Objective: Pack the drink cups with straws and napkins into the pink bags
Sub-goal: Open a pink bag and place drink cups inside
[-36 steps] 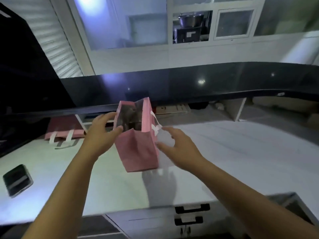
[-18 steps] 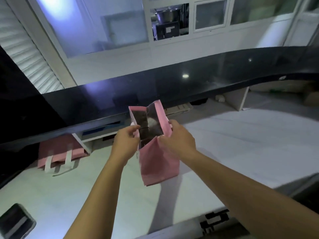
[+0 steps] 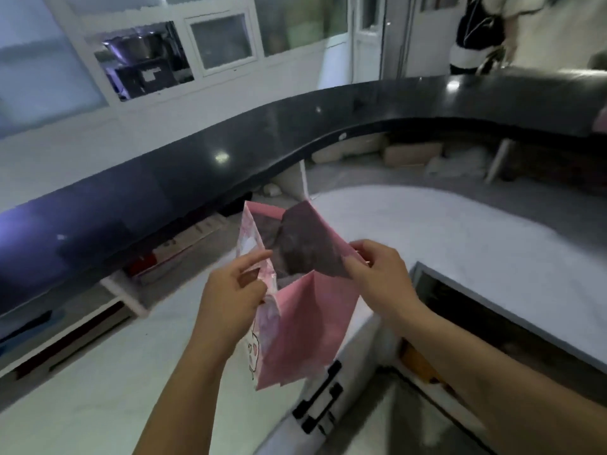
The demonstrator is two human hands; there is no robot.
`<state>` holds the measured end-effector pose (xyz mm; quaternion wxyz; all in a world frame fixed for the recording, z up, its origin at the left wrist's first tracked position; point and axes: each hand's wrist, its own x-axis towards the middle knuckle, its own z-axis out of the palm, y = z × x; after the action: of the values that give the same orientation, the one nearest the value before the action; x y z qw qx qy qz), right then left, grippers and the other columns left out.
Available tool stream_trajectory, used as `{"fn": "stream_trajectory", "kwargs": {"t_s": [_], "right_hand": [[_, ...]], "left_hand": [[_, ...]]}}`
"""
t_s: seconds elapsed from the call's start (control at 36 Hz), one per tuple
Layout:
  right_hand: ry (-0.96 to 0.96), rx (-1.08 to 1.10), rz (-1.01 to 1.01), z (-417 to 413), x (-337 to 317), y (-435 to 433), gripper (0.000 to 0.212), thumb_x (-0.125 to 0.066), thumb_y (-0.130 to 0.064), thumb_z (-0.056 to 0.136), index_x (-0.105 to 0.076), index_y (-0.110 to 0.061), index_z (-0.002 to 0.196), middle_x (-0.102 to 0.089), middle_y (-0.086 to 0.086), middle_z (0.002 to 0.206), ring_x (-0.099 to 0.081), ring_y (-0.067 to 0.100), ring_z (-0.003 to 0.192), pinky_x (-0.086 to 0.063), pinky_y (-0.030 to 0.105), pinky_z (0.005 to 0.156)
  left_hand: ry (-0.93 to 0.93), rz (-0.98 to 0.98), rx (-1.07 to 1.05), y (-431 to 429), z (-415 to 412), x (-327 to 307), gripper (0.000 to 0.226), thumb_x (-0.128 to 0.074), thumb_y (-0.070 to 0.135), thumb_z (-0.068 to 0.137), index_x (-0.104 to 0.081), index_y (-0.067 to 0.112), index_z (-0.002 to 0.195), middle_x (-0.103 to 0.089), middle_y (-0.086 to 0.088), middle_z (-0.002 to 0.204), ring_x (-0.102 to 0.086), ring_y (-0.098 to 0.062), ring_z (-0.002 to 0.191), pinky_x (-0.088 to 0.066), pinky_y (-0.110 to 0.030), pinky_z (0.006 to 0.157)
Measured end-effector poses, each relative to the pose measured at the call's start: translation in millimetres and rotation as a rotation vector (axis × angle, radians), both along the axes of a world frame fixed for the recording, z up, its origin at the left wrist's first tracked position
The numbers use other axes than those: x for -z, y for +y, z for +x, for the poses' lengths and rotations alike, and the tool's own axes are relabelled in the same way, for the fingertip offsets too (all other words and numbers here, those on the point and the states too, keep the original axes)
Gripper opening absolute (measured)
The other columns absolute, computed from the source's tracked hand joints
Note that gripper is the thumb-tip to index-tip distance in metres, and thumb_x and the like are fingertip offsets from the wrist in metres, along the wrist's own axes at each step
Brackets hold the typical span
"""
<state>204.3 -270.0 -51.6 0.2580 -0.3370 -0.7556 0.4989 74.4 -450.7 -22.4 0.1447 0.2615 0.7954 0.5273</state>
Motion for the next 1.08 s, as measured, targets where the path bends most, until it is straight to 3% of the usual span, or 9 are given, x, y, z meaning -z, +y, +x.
{"fn": "stream_trajectory", "kwargs": {"t_s": [0.06,0.19,0.31,0.47,0.58,0.69,0.81,0.94,1.08], "right_hand": [[0.014,0.083,0.018,36,-4,28,0.017,-0.058,-0.028,0.094,-0.073,-0.022,0.088,-0.072,-0.003,0.081,-0.069,0.020,0.080,-0.058,0.052,0.072],[0.117,0.264,0.090,128,-19,89,0.022,-0.063,-0.024,0.093,-0.074,-0.039,0.081,-0.073,-0.019,0.082,-0.067,0.002,0.077,-0.054,0.028,0.061],[0.186,0.361,0.095,197,-29,133,0.029,-0.065,-0.014,0.090,-0.077,-0.039,0.084,-0.075,-0.014,0.081,-0.068,0.007,0.076,-0.055,0.030,0.065],[0.220,0.418,0.102,286,-38,191,0.051,-0.065,-0.006,0.091,-0.074,-0.052,0.073,-0.075,-0.022,0.082,-0.068,-0.005,0.077,-0.049,0.009,0.063],[0.259,0.448,0.111,340,-33,226,0.052,-0.065,-0.002,0.092,-0.076,-0.050,0.075,-0.075,-0.022,0.086,-0.069,-0.005,0.083,-0.049,0.008,0.070],[0.263,0.479,0.108,387,-22,259,0.045,-0.064,0.002,0.091,-0.074,-0.041,0.079,-0.075,-0.023,0.083,-0.068,-0.007,0.081,-0.049,0.007,0.070],[0.237,0.494,0.058,426,-12,287,0.037,-0.064,0.003,0.092,-0.074,-0.032,0.087,-0.075,-0.019,0.081,-0.069,-0.004,0.079,-0.051,0.010,0.069],[0.215,0.483,-0.017,463,-9,311,0.035,-0.062,0.004,0.093,-0.075,-0.028,0.087,-0.076,-0.014,0.080,-0.068,-0.002,0.075,-0.051,0.012,0.067],[0.138,0.478,-0.005,486,-12,325,0.032,-0.061,0.000,0.094,-0.075,-0.027,0.088,-0.074,-0.016,0.077,-0.068,-0.002,0.074,-0.050,0.011,0.064]], "left_hand": [[-0.016,0.026,0.094,34,19,1,0.066,-0.054,-0.011,0.082,-0.073,0.045,0.111,-0.073,0.003,0.117,-0.072,0.000,0.093,-0.063,-0.027,0.067],[-0.084,0.128,0.303,121,73,3,0.068,-0.056,-0.010,0.087,-0.074,0.054,0.098,-0.072,-0.004,0.124,-0.070,-0.020,0.111,-0.063,-0.037,0.074],[-0.123,0.122,0.434,187,124,3,0.061,-0.057,-0.006,0.091,-0.072,0.051,0.102,-0.067,-0.006,0.132,-0.066,-0.028,0.118,-0.061,-0.053,0.086],[-0.016,0.053,0.625,267,207,-4,0.056,-0.058,-0.005,0.092,-0.063,0.041,0.123,-0.052,0.006,0.147,-0.057,-0.017,0.126,-0.058,-0.042,0.095],[0.019,0.022,0.694,306,257,0,0.049,-0.063,0.005,0.095,-0.059,0.042,0.127,-0.047,0.013,0.148,-0.056,-0.008,0.122,-0.056,-0.021,0.082],[0.019,-0.007,0.779,334,295,7,0.049,-0.065,0.009,0.093,-0.058,0.047,0.122,-0.052,0.016,0.137,-0.056,-0.001,0.115,-0.059,-0.034,0.092],[0.114,0.011,0.846,362,317,7,0.040,-0.067,0.012,0.094,-0.062,0.049,0.110,-0.063,0.024,0.113,-0.056,0.017,0.101,-0.047,-0.001,0.065],[0.285,0.064,1.010,400,332,-15,0.036,-0.066,0.013,0.094,-0.063,0.042,0.115,-0.062,0.032,0.108,-0.061,0.006,0.106,-0.055,-0.011,0.081],[0.787,-0.032,1.165,464,350,-38,0.053,-0.071,0.025,0.091,-0.052,0.035,0.139,-0.048,0.015,0.142,-0.039,-0.003,0.133,-0.030,-0.018,0.105]]}}
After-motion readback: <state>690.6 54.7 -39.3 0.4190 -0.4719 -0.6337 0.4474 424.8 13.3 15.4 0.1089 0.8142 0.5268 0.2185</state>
